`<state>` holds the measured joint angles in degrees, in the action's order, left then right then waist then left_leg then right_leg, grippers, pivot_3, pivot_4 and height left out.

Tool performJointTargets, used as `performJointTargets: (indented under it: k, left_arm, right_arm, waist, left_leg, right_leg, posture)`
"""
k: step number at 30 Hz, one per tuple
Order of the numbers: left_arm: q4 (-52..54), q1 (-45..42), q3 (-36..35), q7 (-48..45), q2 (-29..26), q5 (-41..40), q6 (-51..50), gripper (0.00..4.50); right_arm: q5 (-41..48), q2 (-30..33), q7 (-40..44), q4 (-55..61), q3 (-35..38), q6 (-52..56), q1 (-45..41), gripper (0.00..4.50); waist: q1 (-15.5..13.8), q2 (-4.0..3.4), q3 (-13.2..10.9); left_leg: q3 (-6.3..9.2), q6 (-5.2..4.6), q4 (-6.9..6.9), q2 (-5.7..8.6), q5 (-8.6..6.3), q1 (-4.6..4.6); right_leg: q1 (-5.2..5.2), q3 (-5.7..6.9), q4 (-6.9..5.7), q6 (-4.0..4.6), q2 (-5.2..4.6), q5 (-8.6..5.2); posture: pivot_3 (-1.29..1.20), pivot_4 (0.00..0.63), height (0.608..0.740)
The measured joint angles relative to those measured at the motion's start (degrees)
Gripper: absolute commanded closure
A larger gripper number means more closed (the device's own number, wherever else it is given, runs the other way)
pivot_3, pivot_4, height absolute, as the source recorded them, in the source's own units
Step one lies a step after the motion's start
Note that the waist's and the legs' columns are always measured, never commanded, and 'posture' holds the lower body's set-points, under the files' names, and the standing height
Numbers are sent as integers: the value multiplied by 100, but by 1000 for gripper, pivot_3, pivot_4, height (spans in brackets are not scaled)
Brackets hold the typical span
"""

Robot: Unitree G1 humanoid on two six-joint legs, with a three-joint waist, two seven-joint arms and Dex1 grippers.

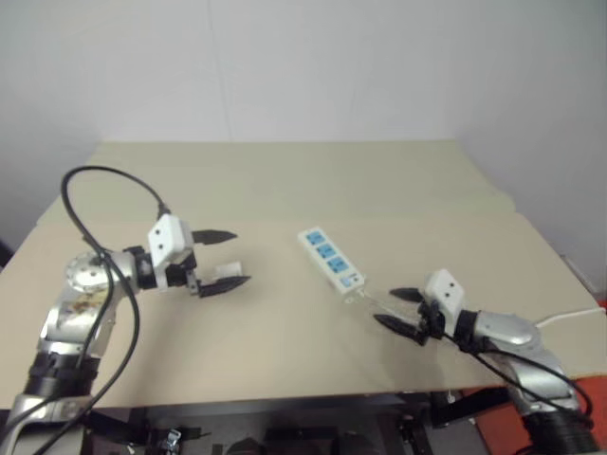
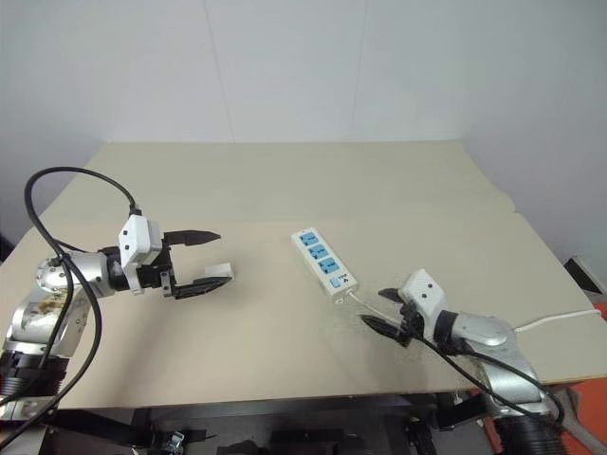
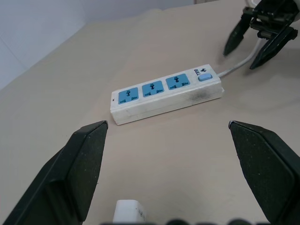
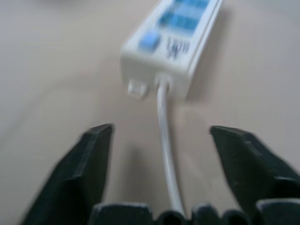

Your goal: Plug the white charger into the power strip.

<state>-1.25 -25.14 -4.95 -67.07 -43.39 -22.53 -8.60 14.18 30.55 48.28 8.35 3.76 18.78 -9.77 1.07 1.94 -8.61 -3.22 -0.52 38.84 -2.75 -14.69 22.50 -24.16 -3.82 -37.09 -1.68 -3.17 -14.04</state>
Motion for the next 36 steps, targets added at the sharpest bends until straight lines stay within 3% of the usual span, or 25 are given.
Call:
performJointTargets:
  k: [5, 11, 34, 36]
  left_arm:
    - [10, 2, 0, 35, 11, 3, -47, 0]
    - [31, 31, 0, 35, -17, 4, -58, 0]
    - [46, 87, 8, 233, 25, 46, -36, 0]
    - [63, 111, 8, 253, 26, 45, -35, 0]
  right_arm:
    - [166, -1011, -1186, 420, 87, 415, 107, 20]
    - [-10, -1642, -2051, 527, -270, 516, 228, 20]
    - [-522, -2543, -3053, -716, -597, -476, -132, 20]
    - [-521, -2550, -3038, -822, -603, -558, -167, 385]
  waist:
    - [-20, 0, 0]
    - [-13, 0, 0]
    - [25, 6, 4]
    - [41, 16, 10]
  left_leg:
    - [1, 0, -1, 0, 0, 6]
    - [1, 0, 0, 1, 0, 12]
    - [2, 0, 0, -1, 0, 10]
    - [1, 0, 0, -2, 0, 3]
  right_leg:
    - [-4, 1, 1, 0, -1, 0]
    - [-11, 1, 0, 0, -1, 0]
    - [-10, 2, -1, 1, -1, 0]
    - [-3, 2, -1, 1, -1, 1]
  posture:
    - [0, 150, 740]
    - [0, 150, 740]
    - [0, 150, 740]
    - [0, 150, 740]
